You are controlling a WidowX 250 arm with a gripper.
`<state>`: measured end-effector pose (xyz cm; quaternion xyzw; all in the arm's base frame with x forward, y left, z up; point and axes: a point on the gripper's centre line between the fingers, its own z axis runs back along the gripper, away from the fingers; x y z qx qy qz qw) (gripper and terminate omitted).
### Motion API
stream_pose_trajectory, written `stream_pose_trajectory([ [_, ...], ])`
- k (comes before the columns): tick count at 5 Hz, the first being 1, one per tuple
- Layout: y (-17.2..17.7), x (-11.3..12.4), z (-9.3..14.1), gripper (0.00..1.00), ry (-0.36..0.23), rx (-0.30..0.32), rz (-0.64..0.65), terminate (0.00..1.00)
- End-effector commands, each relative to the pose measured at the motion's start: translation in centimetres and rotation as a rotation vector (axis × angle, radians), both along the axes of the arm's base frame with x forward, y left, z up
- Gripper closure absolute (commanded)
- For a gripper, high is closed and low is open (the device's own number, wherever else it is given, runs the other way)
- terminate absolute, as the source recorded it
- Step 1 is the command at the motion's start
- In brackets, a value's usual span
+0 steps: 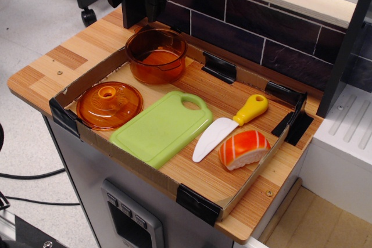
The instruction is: Put knife on cutting board
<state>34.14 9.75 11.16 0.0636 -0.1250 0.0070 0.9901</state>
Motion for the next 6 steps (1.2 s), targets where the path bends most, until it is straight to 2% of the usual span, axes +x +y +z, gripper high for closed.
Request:
stream_pose_trajectory([
  [1, 0.0, 0.0, 0.0, 0.0, 0.0, 0.0, 0.0, 0.0],
  [2, -3.7, 0.9, -0.3, 0.0, -0.037, -0.02, -0.046, 0.0],
  [4, -11.1, 0.9, 1.5, 0.0, -0.007, -0.189, -0.223, 0.0],
  [5, -13.2, 0.8, 0.2, 0.0, 0.0, -0.246, -0.231, 0.0],
  [6, -14.3, 0.8, -1.9, 0.0, 0.01, -0.242, -0.188, 0.0],
])
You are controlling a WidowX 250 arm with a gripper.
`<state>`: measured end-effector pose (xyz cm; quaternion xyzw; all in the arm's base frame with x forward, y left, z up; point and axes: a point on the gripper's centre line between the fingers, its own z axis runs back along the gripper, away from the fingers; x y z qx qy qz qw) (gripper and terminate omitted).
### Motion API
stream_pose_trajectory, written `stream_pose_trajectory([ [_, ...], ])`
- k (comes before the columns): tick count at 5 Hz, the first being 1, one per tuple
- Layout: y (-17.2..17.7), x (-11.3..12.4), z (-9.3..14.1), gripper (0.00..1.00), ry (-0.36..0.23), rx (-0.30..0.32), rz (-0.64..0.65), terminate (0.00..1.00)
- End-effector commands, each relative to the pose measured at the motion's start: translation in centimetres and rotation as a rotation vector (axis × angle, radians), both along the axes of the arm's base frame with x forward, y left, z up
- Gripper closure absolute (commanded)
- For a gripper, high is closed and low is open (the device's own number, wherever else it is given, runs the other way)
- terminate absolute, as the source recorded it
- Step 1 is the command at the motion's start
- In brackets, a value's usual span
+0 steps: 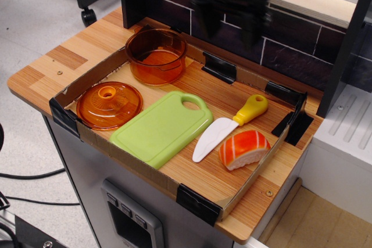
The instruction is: Put knife on cutting board
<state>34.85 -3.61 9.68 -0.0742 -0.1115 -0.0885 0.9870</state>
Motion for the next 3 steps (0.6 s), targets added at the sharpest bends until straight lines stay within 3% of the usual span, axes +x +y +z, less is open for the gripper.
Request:
stream_pose_trajectory([
  [1, -1.5, 0.3, -1.5, 0.0, -0.007, 0.032, 0.049, 0.0],
  [3, -1.8, 0.6, -4.2, 0.0, 0.019, 0.06, 0.074, 0.0],
])
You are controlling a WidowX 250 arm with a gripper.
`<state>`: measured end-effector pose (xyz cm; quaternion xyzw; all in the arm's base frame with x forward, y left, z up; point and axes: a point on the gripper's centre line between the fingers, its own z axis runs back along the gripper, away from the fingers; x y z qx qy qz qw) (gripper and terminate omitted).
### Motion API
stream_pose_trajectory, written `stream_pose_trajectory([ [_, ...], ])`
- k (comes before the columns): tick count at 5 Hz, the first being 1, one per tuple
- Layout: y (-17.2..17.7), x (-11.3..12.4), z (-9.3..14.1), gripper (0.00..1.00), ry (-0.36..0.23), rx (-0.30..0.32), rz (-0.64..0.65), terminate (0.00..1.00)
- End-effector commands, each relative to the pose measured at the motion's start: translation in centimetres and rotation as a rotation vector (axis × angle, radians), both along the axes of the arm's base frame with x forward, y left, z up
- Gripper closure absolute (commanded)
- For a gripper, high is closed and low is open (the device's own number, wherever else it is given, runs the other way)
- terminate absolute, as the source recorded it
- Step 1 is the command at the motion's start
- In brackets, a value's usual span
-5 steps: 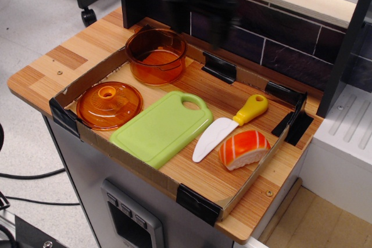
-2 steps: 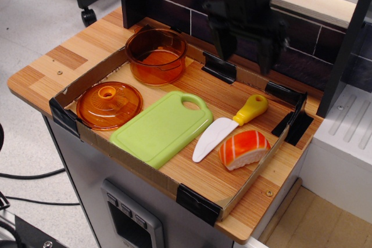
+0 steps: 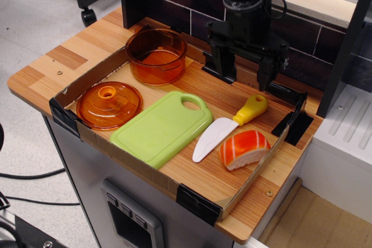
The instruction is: Put knife on cutting board
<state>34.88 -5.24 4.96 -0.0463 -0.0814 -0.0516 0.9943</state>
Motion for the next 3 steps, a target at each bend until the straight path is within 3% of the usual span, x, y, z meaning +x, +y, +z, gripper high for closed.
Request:
stream_pose_trajectory([
  [1, 0.0, 0.7, -0.7, 0.0, -0.037, 0.014, -0.005, 0.0],
  [3, -1.0, 1.0, -2.3, 0.0, -0.044, 0.012, -0.04, 0.0],
])
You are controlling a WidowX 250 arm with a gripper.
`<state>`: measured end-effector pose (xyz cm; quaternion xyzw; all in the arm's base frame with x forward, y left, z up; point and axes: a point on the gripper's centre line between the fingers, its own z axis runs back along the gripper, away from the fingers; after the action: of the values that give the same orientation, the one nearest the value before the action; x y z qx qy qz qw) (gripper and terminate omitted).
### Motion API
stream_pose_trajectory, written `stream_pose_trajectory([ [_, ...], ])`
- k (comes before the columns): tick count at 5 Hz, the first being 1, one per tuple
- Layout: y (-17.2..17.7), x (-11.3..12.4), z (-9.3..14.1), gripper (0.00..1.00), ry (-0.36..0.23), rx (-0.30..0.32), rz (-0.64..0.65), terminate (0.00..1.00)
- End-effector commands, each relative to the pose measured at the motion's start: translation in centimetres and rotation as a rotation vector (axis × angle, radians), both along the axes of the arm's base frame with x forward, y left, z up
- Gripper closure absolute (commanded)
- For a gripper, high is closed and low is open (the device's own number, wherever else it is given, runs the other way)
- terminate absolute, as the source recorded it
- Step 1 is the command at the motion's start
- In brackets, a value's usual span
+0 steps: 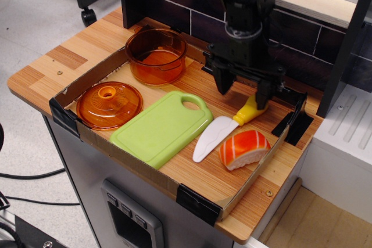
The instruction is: Put knife on cutting board
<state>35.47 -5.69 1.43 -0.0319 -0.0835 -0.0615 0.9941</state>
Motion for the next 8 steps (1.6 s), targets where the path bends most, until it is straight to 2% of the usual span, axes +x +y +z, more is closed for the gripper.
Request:
stream_pose_trajectory([
  [1, -0.9, 0.4, 1.2, 0.0, -0.032, -0.037, -0.023, 0.0],
  [3, -1.4, 0.1, 0.3, 0.0, -0.016, -0.021, -0.037, 0.0],
  [4, -1.5, 0.0, 0.0, 1.0, 0.003, -0.026, -0.047, 0.0],
  [6, -1.7, -0.3, 2.1, 1.0, -0.02, -0.036, -0.091, 0.0],
  [8, -0.6, -0.4, 6.0, 1.0, -0.032, -0.125, -0.143, 0.0],
])
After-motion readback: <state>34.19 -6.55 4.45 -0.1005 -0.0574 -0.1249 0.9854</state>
